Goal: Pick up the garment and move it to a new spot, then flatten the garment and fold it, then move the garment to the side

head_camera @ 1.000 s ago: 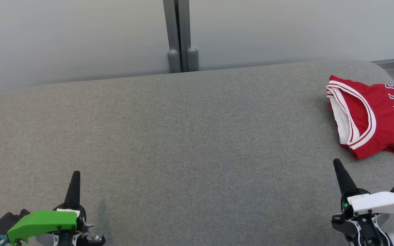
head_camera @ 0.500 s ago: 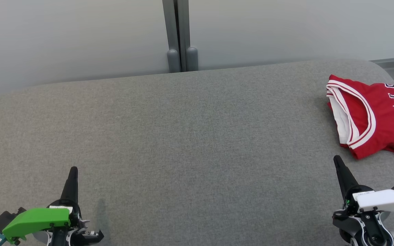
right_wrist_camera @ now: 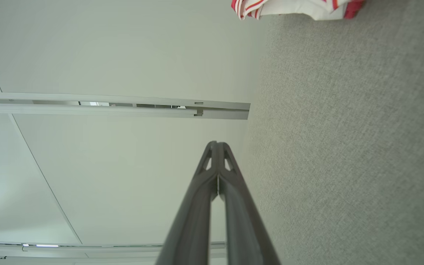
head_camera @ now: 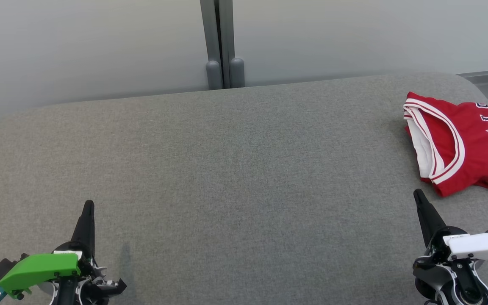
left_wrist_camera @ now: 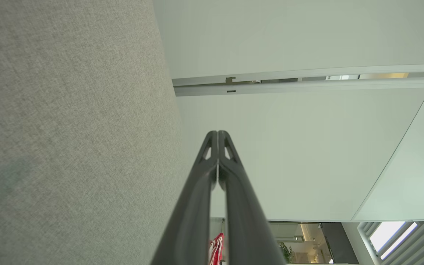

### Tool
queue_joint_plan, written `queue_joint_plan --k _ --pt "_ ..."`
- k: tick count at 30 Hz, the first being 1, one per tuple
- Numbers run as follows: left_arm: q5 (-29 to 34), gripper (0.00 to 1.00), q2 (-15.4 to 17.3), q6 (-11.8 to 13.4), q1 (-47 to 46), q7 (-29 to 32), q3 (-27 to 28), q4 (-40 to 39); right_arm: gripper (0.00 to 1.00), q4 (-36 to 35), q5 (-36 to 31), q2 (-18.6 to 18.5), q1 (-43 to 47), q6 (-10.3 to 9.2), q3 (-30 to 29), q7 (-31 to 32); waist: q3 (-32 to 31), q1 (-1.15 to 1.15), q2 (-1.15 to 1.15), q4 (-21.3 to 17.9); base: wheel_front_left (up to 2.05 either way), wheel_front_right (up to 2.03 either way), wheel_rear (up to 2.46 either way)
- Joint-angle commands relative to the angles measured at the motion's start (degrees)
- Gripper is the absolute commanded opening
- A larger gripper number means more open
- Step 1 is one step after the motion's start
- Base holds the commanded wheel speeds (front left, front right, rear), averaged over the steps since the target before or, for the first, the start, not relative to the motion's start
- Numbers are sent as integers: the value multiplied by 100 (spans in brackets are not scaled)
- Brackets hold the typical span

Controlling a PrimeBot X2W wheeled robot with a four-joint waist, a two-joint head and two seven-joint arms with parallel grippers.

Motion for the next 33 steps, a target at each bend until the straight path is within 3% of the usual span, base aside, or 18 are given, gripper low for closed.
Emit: queue_joint_plan --k 1,33 --pt "-117 0 42 -48 -113 40 45 -19 0 -33 130 -33 -72 -3 -21 36 1 0 0 -1 0 0 0" --pt "-224 0 29 -53 -119 98 79 -14 0 -42 289 -34 -75 -2 -29 84 5 0 0 -6 0 0 0"
